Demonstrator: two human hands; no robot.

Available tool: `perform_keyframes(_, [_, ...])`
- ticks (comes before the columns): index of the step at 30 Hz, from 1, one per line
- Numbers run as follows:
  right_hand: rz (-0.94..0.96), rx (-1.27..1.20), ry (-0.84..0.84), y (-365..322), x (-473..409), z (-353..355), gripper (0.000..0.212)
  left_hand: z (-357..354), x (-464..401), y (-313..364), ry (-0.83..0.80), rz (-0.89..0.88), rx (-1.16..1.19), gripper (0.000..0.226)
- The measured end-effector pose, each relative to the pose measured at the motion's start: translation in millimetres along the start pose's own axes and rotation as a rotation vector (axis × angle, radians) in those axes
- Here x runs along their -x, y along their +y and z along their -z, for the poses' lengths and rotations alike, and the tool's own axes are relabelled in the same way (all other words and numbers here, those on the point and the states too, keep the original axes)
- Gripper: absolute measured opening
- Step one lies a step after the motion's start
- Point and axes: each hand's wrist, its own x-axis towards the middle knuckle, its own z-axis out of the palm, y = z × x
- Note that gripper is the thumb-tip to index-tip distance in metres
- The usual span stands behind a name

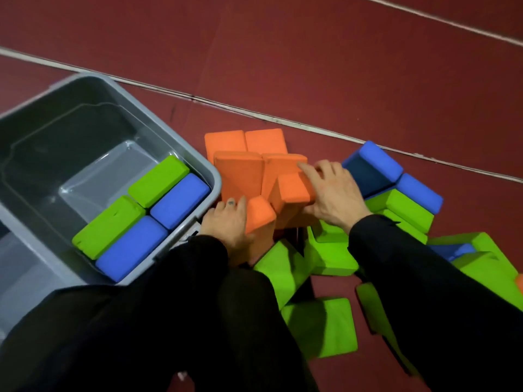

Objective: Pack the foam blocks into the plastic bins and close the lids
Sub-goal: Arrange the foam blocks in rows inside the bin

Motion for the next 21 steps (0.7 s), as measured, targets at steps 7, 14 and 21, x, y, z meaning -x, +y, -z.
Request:
perform_keyframes(7, [-0.225, -0.168, 0.169, 2.3, 32.6, 82.9, 0.097, 78.0, 50.4, -13.6, 0.302, 0.011, 0.030, 0.095])
perform_keyframes(14, [-0.252, -0.439, 0.433, -54.7, 12.3, 135.9, 0.093, 121.5, 120.7, -112.2, 0.527, 0.308, 0.512, 0.083])
perform_keyframes(21, [-0.098, -0.650, 0.441, -161.7, -85.2, 141.3, 0.091, 121.0, 148.9, -223.8, 0.843, 0.568, 0.530, 0.098])
